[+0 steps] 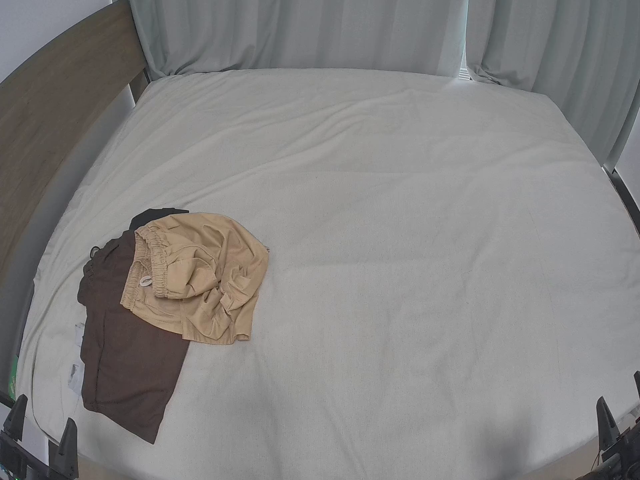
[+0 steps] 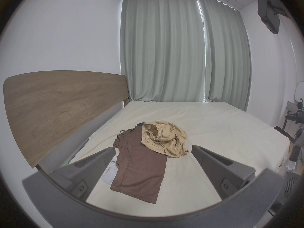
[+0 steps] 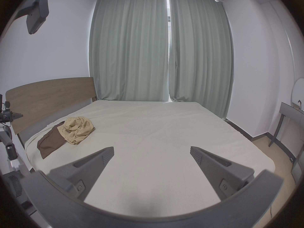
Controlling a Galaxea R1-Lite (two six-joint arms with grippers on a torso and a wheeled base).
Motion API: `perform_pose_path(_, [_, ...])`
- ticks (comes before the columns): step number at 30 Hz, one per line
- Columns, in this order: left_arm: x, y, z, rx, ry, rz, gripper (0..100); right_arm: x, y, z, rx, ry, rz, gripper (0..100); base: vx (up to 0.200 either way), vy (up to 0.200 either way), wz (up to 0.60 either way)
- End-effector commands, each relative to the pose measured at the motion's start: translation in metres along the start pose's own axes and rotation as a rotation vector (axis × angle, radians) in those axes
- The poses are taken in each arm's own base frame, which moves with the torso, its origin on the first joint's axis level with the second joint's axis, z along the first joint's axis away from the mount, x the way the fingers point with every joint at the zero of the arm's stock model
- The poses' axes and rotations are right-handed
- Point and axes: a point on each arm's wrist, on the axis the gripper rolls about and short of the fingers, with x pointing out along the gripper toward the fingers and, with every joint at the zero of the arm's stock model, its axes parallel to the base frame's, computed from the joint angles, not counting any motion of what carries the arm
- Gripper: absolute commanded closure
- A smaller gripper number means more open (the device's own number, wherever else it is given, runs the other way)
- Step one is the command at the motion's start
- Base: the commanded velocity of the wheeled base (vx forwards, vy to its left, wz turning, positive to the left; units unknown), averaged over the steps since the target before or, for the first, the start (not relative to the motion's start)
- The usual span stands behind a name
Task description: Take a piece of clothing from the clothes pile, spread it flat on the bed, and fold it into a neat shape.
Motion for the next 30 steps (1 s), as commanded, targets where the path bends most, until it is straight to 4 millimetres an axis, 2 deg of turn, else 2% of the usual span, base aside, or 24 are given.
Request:
perform_pose_path(1, [0.000,0.000,-0.005,0.002,0.001,0.002,0,0.000,0.000,-0.005,0.000,0.007,0.000,0,0.000,0.000,0.00])
perform_pose_path(17, [0.000,0.000,-0.005,-0.007,-0.005,0.000,0,0.001,0.000,-0.005,-0.003,0.007,0.003,0,0.000,0.000,0.00])
perform_pose_path(18, [0.000,0.000,-0.002,-0.013,-0.028,0.002,0,0.000,0.000,-0.005,-0.005,0.006,0.003,0,0.000,0.000,0.00])
perform_pose_path(21, [-0.007,0.000,0.024,-0.019,-0.154,0.001,0,0.001,0.000,-0.005,-0.006,0.007,0.003,0,0.000,0.000,0.00])
perform_pose_path(23, [-0.011,0.000,0.034,-0.020,-0.167,0.001,0,0.001,0.000,-0.005,-0.006,0.007,0.003,0,0.000,0.000,0.00])
perform_pose_path(30, [-0.009,0.000,0.037,-0.022,-0.123,-0.022,0,0.001,0.000,-0.005,-0.003,0.007,0.005,0,0.000,0.000,0.00])
